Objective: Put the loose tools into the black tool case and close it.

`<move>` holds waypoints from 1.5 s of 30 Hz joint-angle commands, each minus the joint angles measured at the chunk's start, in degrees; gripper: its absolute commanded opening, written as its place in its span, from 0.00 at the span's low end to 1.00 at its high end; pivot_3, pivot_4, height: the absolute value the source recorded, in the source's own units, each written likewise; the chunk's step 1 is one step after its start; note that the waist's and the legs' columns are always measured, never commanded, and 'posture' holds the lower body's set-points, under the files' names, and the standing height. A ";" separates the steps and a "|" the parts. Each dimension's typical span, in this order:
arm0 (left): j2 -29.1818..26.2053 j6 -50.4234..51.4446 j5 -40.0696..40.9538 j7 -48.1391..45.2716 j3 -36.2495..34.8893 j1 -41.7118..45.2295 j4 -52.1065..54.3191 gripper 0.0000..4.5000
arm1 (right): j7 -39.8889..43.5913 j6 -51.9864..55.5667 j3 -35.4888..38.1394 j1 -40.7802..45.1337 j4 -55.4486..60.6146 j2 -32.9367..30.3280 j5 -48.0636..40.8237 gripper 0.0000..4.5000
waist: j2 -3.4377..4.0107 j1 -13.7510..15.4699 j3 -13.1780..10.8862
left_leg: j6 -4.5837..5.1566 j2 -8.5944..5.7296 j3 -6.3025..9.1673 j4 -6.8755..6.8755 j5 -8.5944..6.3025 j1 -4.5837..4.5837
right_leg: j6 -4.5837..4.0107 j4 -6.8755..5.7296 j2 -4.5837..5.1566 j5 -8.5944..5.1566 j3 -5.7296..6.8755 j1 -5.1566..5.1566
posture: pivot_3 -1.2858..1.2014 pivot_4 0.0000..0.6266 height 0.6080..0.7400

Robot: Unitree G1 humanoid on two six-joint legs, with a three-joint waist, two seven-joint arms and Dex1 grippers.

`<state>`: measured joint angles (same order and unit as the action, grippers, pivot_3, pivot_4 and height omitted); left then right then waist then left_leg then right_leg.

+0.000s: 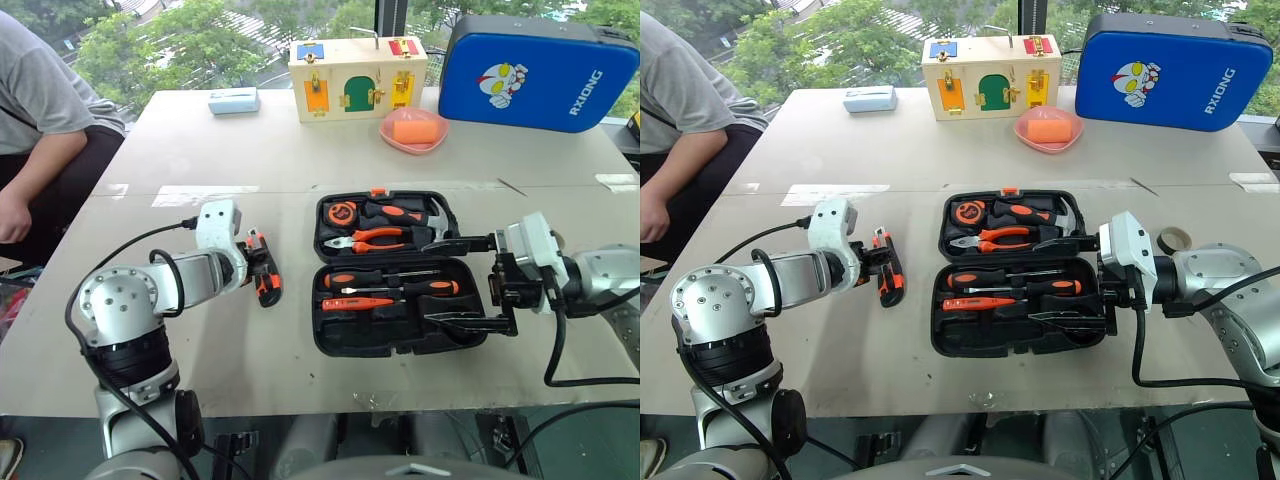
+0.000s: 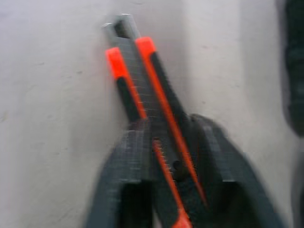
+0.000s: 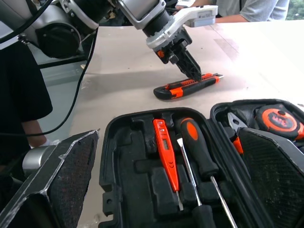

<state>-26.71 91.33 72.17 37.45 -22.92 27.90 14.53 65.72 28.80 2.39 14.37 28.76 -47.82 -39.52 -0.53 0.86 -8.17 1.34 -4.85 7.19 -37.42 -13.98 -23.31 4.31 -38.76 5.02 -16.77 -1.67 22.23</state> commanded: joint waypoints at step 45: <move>-38.79 -39.34 -22.64 -94.10 26.36 2.52 -0.56 0.36 | 3.26 2.30 4.90 -6.16 4.61 -7.79 -3.85 1.00 | -0.06 0.11 -0.21 | -0.13 0.06 -0.02 0.30 0.08 -0.49 | -0.06 0.30 0.03 -0.02 0.05 0.53 | 0.52 0.24 0.96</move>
<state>-65.02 58.91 51.68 -43.98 1.23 29.02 10.93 68.22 31.22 5.34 8.58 31.24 -54.66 -42.20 -0.59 0.97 -8.38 1.21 -4.80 7.18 -37.10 -13.90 -23.80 4.26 -38.35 5.09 -16.79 -1.60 22.69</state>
